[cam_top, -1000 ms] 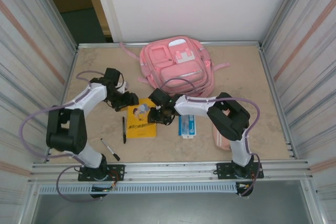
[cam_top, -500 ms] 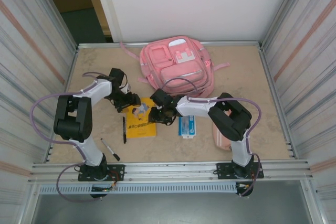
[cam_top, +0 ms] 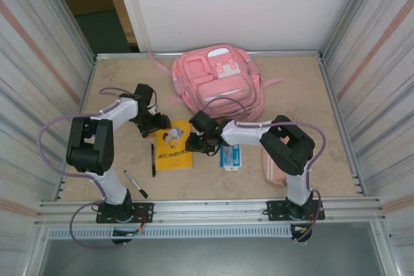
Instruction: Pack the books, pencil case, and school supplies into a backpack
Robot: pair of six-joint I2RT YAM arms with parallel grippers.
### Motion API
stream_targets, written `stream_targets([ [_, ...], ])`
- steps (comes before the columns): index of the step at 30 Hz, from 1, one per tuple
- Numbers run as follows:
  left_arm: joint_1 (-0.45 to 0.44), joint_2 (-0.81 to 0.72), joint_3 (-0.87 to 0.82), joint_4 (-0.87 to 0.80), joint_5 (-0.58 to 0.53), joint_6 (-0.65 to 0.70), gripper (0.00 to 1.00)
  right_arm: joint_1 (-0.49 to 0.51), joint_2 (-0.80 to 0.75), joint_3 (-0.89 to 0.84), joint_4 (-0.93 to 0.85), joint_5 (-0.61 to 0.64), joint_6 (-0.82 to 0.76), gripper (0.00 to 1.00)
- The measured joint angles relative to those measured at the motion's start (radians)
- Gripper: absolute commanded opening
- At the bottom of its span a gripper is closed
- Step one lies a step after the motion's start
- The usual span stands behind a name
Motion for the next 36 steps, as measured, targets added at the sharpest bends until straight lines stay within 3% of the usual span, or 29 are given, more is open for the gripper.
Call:
stream_targets([
  [8, 0.003, 0.053, 0.001, 0.032, 0.077, 0.005, 0.65, 0.003, -0.011, 0.006, -0.008, 0.034, 0.034, 0.48],
  [14, 0.001, 0.050, -0.004, 0.060, 0.135, 0.004, 0.65, -0.016, -0.012, 0.036, -0.087, 0.065, 0.006, 0.40],
  [20, -0.002, 0.038, -0.023, 0.087, 0.166, 0.003, 0.64, -0.026, 0.050, 0.122, -0.157, 0.080, -0.016, 0.40],
  [30, 0.011, -0.150, -0.088, 0.138, 0.168, -0.018, 0.66, -0.025, 0.072, 0.151, -0.148, 0.098, -0.012, 0.31],
  [36, 0.031, -0.221, -0.164, 0.161, 0.159, -0.026, 0.65, -0.034, 0.066, 0.147, -0.147, 0.092, -0.029, 0.32],
])
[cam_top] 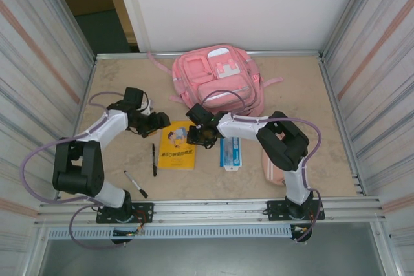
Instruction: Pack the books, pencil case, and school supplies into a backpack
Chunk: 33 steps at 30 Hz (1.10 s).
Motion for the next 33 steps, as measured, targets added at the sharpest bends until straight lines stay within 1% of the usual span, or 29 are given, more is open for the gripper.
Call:
stream_targets([
  [4, -0.001, 0.053, 0.009, 0.003, 0.033, 0.000, 0.65, -0.015, -0.002, 0.001, -0.013, 0.004, -0.011, 0.39],
  [9, -0.001, 0.086, 0.009, 0.003, 0.061, 0.000, 0.65, -0.030, -0.012, 0.016, -0.060, 0.032, -0.026, 0.44],
  [13, -0.006, 0.090, 0.017, 0.002, 0.074, 0.003, 0.65, -0.032, -0.034, 0.018, -0.090, 0.041, -0.037, 0.46],
  [16, -0.015, 0.095, 0.029, 0.002, 0.084, 0.004, 0.66, -0.032, -0.055, 0.018, -0.106, 0.037, -0.045, 0.46],
  [21, -0.030, 0.115, 0.039, -0.012, 0.085, 0.016, 0.66, -0.032, -0.097, -0.006, -0.125, 0.020, -0.071, 0.42],
  [26, -0.040, 0.151, 0.063, -0.048, 0.079, 0.038, 0.65, -0.032, -0.103, -0.022, -0.140, -0.005, -0.088, 0.42],
  [28, -0.041, 0.155, 0.074, -0.068, 0.060, 0.045, 0.66, -0.029, -0.103, -0.022, -0.138, -0.020, -0.086, 0.42],
  [31, -0.041, 0.154, 0.090, -0.092, 0.003, 0.053, 0.66, -0.016, -0.097, -0.022, -0.124, -0.031, -0.081, 0.42],
  [33, -0.039, 0.154, 0.094, -0.102, -0.026, 0.056, 0.66, 0.002, -0.082, -0.021, -0.110, -0.030, -0.077, 0.40],
])
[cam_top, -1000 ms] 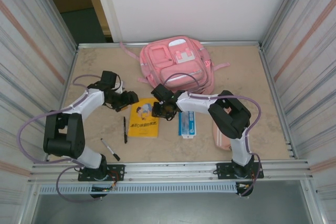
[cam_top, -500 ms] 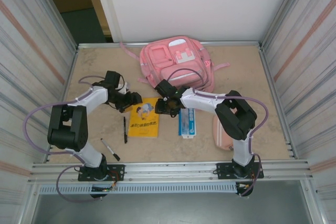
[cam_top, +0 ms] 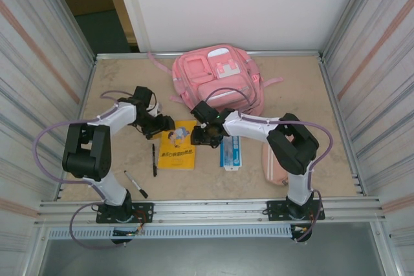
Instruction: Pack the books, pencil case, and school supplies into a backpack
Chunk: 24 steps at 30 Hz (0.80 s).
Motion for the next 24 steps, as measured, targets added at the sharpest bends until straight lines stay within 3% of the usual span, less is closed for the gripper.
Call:
stream_targets([
  [9, 0.014, 0.109, 0.041, 0.000, 0.055, 0.011, 0.65, 0.018, 0.069, 0.027, 0.035, -0.016, 0.023, 0.22],
  [18, 0.037, 0.116, 0.042, 0.008, 0.113, 0.037, 0.59, -0.005, 0.059, -0.007, 0.081, -0.069, 0.047, 0.18],
  [24, 0.043, 0.078, 0.003, 0.074, 0.161, 0.030, 0.49, -0.029, 0.042, -0.051, 0.124, -0.117, 0.049, 0.18],
])
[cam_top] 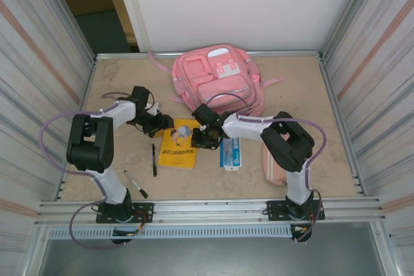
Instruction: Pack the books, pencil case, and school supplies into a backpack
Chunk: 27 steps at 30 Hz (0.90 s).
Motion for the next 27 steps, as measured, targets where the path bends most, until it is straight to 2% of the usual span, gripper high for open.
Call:
stream_targets([
  [5, 0.003, -0.022, -0.011, 0.035, 0.031, -0.005, 0.48, -0.020, 0.000, -0.008, 0.006, -0.043, -0.001, 0.17],
  [9, -0.002, -0.052, -0.011, 0.042, 0.032, -0.006, 0.37, -0.024, 0.000, -0.008, 0.006, -0.056, -0.005, 0.16],
  [13, -0.012, -0.090, -0.018, 0.051, 0.032, -0.005, 0.34, -0.031, -0.003, -0.022, 0.024, -0.067, -0.005, 0.16],
  [25, -0.033, -0.111, -0.054, 0.056, 0.027, -0.003, 0.35, -0.040, -0.007, -0.037, 0.043, -0.082, -0.058, 0.17],
  [27, -0.037, -0.105, -0.060, 0.057, 0.030, -0.004, 0.31, -0.041, -0.008, -0.037, 0.043, -0.082, -0.074, 0.17],
])
